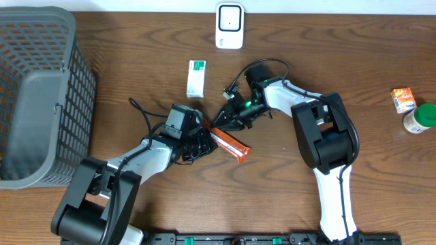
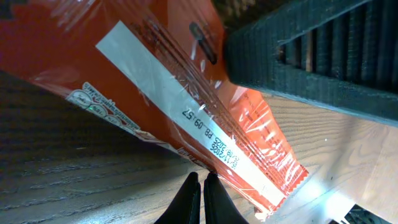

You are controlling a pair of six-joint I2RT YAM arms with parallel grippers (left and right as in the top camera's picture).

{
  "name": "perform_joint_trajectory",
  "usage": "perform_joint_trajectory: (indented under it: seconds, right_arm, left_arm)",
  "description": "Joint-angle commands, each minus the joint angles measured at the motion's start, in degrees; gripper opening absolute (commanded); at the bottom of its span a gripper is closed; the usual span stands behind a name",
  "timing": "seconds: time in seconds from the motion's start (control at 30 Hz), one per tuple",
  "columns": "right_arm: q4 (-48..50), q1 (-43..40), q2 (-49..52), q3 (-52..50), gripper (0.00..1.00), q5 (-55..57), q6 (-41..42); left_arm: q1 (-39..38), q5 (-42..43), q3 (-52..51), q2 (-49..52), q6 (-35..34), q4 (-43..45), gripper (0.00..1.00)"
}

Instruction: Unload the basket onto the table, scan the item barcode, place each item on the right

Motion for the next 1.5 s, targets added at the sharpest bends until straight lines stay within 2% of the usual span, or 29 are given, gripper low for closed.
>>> perform_joint_trajectory:
  seconds: [0.0, 0.23, 0.6, 0.87, 0.97, 1.1, 1.23, 1.37, 1.47]
  right_arm:
    - [-1.6, 0.6, 10.1, -5.1, 0.39, 28.6, 6.0]
    - [-1.6, -0.7, 10.1, -5.1, 0.40, 28.6, 7.5]
    - [-2.2, -3.1, 10.1, -5.1, 0.29, 28.5, 8.3]
    - [-2.8, -4.1, 10.1, -5.1, 0.32, 28.3, 8.3]
    - [-2.8, -4.1, 10.1, -5.1, 0.39, 27.7, 7.4]
    - [-2.4, -4.0, 10.1, -5.1, 0.62, 24.9, 5.2]
    - [-2.4, -3.5, 10.1, -5.1, 0.79, 26.0, 5.3]
    - [-1.2, -2.0, 10.1, -5.1, 0.82, 26.2, 5.5]
    - [-0.7, -0.6, 10.1, -5.1, 0.81, 29.2, 8.6]
  left_arm:
    - [0.0, -1.7, -0.4, 0.7, 0.6, 0.2, 0.07]
    - [0.6, -1.8, -0.4, 0.7, 1.9, 2.3, 0.07]
    - [4.0, -0.7, -0.4, 0.7, 2.9, 6.3, 0.07]
    - [6.4, -0.2, -0.4, 0.7, 4.8, 6.2, 0.07]
    - [7.0, -0.2, -0.4, 0.7, 4.9, 6.1, 0.07]
    - [7.0, -0.2, -0.4, 0.8, 5.0, 6.1, 0.07]
    - [7.0, -0.2, -0.4, 0.8, 5.0, 6.1, 0.07]
    - [7.0, 0.3, -0.4, 2.9, 4.8, 6.1, 0.07]
    - [7.0, 2.6, -0.4, 6.9, 4.8, 6.1, 0.07]
